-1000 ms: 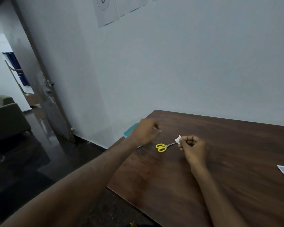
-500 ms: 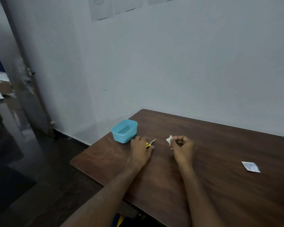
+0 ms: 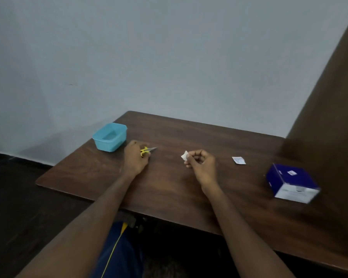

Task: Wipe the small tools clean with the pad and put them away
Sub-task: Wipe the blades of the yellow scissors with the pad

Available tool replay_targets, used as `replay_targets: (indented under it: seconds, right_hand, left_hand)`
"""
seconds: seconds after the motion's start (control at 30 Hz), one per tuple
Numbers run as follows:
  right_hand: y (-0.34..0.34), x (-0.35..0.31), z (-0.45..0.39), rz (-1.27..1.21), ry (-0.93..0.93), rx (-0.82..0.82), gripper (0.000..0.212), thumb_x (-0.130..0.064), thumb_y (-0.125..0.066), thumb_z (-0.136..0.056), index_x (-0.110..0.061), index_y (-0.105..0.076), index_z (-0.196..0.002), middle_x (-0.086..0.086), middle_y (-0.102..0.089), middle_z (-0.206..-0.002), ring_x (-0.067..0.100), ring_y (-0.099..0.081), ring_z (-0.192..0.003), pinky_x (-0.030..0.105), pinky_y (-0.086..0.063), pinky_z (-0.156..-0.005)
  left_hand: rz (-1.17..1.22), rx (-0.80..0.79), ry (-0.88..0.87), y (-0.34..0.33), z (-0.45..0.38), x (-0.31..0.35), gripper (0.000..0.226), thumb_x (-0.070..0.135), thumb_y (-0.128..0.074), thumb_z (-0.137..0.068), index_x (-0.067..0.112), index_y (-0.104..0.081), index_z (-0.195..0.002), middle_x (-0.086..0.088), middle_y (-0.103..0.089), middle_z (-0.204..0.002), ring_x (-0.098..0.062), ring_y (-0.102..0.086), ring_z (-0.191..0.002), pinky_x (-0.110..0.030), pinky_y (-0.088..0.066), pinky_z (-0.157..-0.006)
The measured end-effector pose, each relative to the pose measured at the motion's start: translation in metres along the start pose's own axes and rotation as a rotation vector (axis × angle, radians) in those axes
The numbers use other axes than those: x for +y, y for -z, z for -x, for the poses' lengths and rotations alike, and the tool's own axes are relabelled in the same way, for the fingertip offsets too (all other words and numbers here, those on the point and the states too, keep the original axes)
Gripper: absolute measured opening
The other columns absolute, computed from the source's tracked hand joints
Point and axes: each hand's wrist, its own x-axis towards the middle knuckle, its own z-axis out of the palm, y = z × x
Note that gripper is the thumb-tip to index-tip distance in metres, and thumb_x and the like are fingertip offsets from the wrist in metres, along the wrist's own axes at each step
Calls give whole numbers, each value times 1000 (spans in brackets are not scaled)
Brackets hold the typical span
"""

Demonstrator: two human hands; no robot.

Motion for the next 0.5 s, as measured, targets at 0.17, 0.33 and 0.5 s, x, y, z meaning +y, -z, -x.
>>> replay_targets:
  seconds: [0.17,0.33,0.5]
  right_hand:
    - [30,-7,16,35,1,81,7,-3,-76,-94,-8,-73,-90,9,-79,-80,19,-74,-66,36,-63,-70]
    - [46,-6,48,-83,-54,181,18,-1,-85,-86,-8,-74,-98,6,-76,-81,11,-71,-71,34,-61,-73]
    - [57,-10,64,-181,-21,203,12,2,-80,-90,-7,-74,-88,2,-74,-75,8,-62,-61,21,-54,-64]
  left_hand:
    - [446,-87,131,-2,21,65,24,9,-84,-88,22,-84,-108,6,-82,-102,-9,-74,-90,-32,-61,-91]
    - [629,-205,114,-24,65,114,30,4,-82,-82,30,-79,-95,11,-80,-88,-8,-75,-79,-41,-65,-83]
    - [779,-262,103,-37,96,110,32,5,-82,-85,29,-77,-106,9,-80,-105,-7,-75,-93,-35,-63,-90]
